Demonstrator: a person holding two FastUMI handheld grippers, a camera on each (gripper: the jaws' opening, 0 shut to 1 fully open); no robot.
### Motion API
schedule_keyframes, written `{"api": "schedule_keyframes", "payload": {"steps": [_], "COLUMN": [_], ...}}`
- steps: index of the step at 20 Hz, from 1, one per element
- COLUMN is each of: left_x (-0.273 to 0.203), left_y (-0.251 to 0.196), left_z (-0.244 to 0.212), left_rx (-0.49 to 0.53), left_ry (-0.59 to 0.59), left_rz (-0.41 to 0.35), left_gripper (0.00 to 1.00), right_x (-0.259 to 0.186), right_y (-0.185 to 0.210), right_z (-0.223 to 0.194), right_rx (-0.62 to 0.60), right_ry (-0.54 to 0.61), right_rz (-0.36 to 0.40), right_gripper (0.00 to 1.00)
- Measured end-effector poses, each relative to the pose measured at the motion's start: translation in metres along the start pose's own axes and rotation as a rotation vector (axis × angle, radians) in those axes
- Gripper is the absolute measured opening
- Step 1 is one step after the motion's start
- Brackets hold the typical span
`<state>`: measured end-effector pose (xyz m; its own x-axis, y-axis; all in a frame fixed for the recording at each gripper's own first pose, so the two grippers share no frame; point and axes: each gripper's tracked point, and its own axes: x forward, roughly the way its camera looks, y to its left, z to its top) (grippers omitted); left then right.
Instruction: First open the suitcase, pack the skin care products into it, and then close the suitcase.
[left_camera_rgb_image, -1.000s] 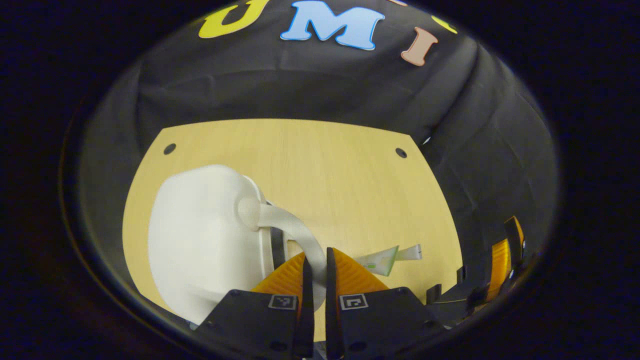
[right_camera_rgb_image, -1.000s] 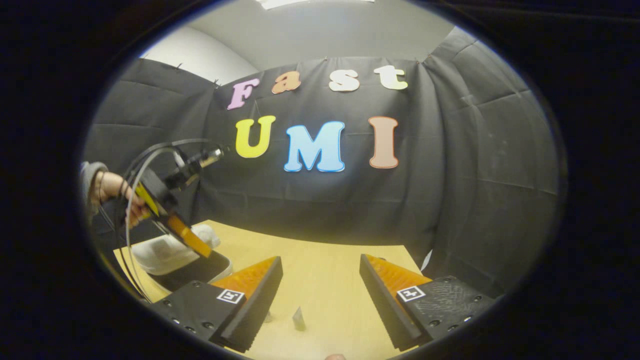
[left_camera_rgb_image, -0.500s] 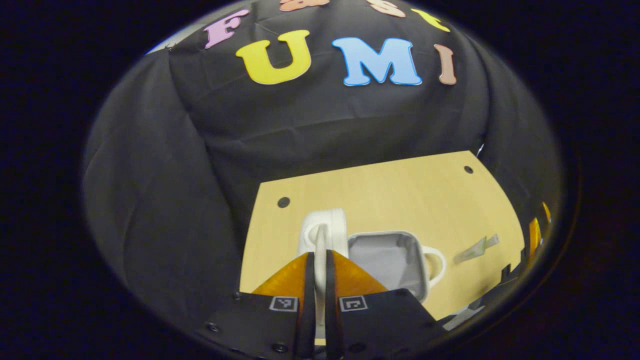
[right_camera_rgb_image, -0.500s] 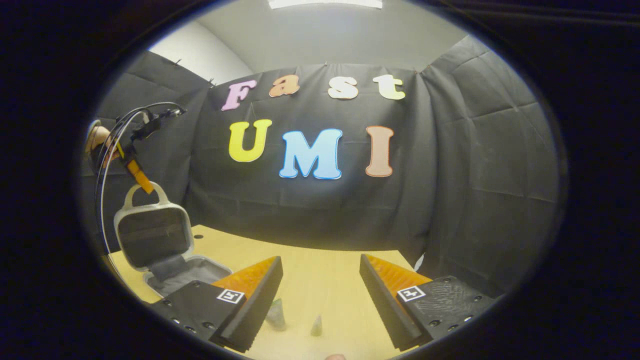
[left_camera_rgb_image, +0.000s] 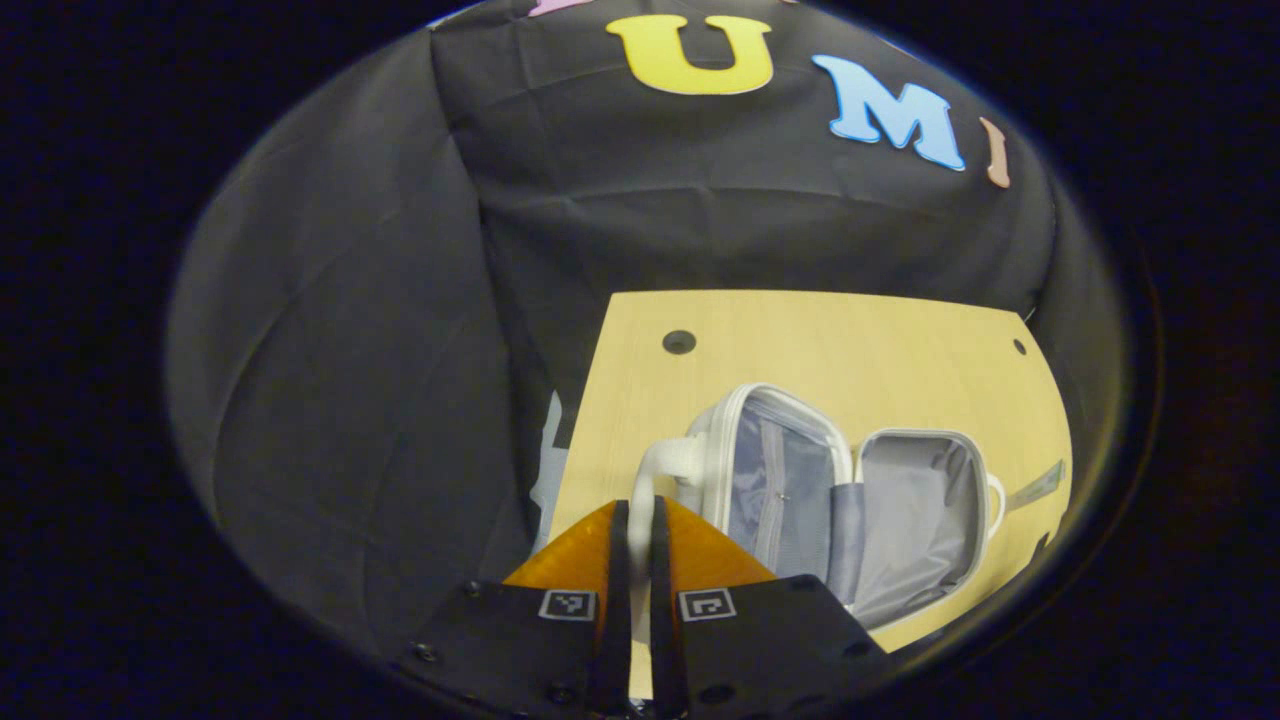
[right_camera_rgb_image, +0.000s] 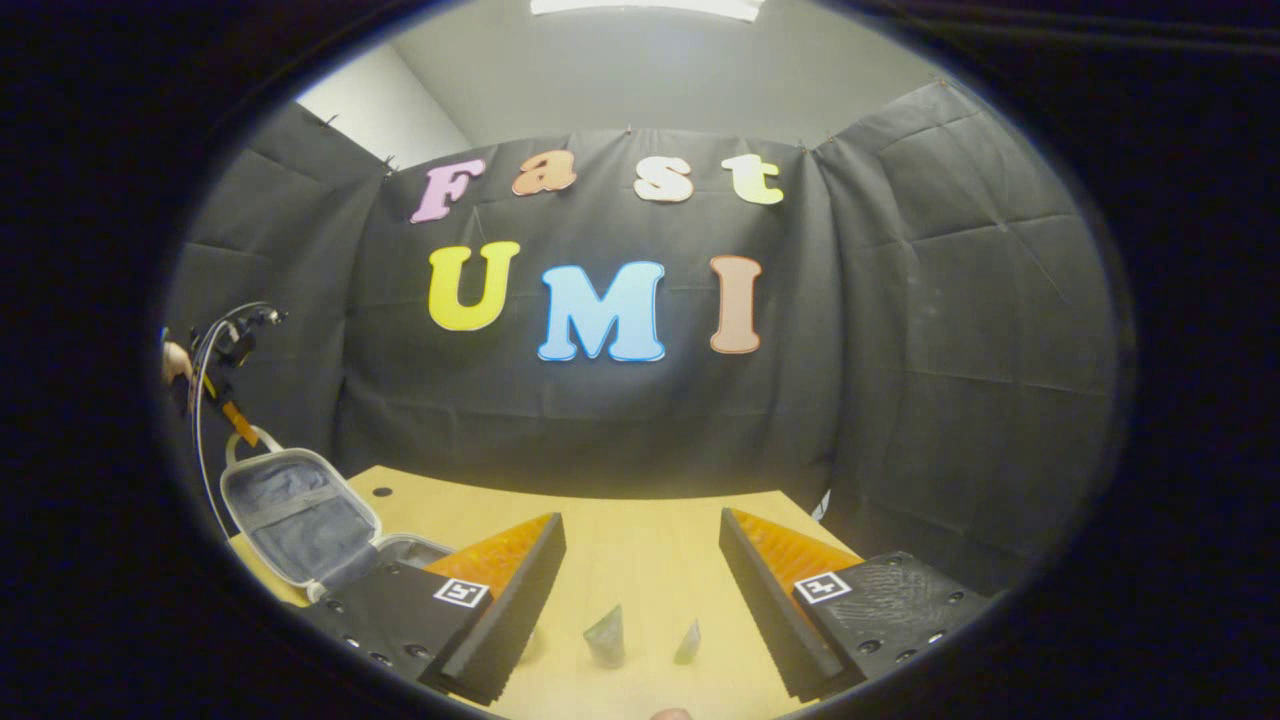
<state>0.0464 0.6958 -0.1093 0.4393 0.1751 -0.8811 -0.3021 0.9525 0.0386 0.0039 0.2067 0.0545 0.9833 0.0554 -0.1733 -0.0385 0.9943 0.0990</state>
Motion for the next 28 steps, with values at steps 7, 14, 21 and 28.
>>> {"api": "schedule_keyframes", "payload": {"steps": [7,14,21,28], "left_x": [0.086,0.13,0.095,0.005], "left_y": [0.039,0.052,0.053,-0.024], "left_z": [-0.065,-0.099,-0.062,0.011], "left_rx": [-0.068,-0.109,-0.167,-0.187], "left_ry": [0.081,0.105,-0.109,-0.493], "left_rz": [-0.034,-0.009,0.052,0.015], "left_gripper": [0.17,0.21,1.0,1.0], "right_x": [0.0,0.001,0.0,-0.001], "right_y": [0.016,0.018,-0.005,-0.037], "right_z": [0.013,0.012,0.011,0.01], "right_rx": [-0.033,-0.066,-0.026,-0.03], "right_ry": [0.005,0.026,0.023,0.003], "right_rz": [-0.03,-0.027,-0.046,-0.055], "right_gripper": [0.94,0.94,0.94,0.94]}}
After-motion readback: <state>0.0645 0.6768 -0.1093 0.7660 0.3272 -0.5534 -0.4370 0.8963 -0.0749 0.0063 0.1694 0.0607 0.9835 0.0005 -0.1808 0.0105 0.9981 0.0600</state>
